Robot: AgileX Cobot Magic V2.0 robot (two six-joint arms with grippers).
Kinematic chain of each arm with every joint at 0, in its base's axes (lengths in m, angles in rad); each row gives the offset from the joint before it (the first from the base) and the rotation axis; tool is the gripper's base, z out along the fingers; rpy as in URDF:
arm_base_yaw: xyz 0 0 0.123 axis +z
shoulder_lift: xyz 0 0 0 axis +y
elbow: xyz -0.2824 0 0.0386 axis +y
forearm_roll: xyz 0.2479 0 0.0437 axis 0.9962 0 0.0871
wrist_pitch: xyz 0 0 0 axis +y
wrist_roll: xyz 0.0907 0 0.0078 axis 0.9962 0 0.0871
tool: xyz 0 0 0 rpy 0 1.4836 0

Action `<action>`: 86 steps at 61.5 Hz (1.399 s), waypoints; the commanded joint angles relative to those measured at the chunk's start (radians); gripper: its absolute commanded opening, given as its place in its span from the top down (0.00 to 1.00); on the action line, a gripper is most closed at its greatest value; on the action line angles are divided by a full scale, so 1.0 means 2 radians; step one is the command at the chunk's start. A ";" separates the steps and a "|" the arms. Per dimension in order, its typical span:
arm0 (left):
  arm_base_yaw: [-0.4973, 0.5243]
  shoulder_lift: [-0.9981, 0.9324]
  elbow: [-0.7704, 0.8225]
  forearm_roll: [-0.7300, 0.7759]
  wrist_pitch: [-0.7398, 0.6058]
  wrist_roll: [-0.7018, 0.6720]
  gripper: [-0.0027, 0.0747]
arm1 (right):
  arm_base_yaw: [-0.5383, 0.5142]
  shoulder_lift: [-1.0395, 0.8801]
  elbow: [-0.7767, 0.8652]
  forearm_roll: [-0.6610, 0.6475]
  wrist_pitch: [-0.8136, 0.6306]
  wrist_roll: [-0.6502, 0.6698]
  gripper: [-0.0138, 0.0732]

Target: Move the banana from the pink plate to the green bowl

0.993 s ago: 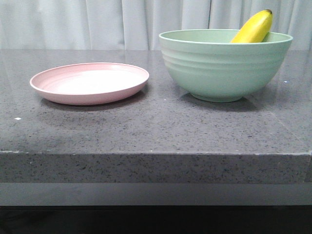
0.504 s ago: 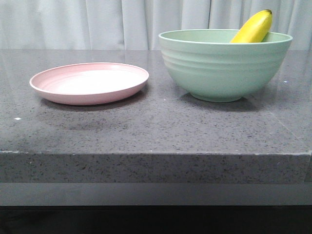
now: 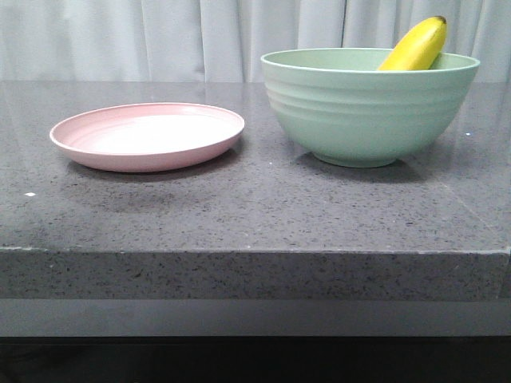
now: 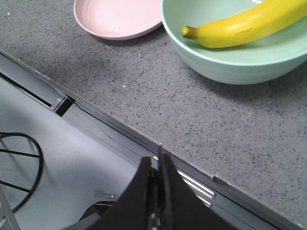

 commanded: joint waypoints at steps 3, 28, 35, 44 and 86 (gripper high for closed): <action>0.006 -0.035 0.014 0.056 -0.112 -0.089 0.99 | 0.000 -0.001 -0.010 0.014 -0.025 -0.003 0.92; 0.057 -0.218 0.225 0.298 -0.277 -0.351 0.99 | 0.000 -0.001 -0.010 0.014 -0.025 -0.003 0.92; 0.092 -0.310 0.300 0.312 -0.303 -0.369 0.99 | 0.000 -0.001 -0.010 0.014 -0.025 -0.003 0.92; 0.112 -0.416 0.389 0.391 -0.333 -0.462 0.99 | 0.000 -0.001 -0.010 0.014 -0.025 -0.003 0.92; 0.196 -0.591 0.555 0.389 -0.421 -0.477 0.99 | 0.000 -0.001 -0.010 0.014 -0.025 -0.003 0.92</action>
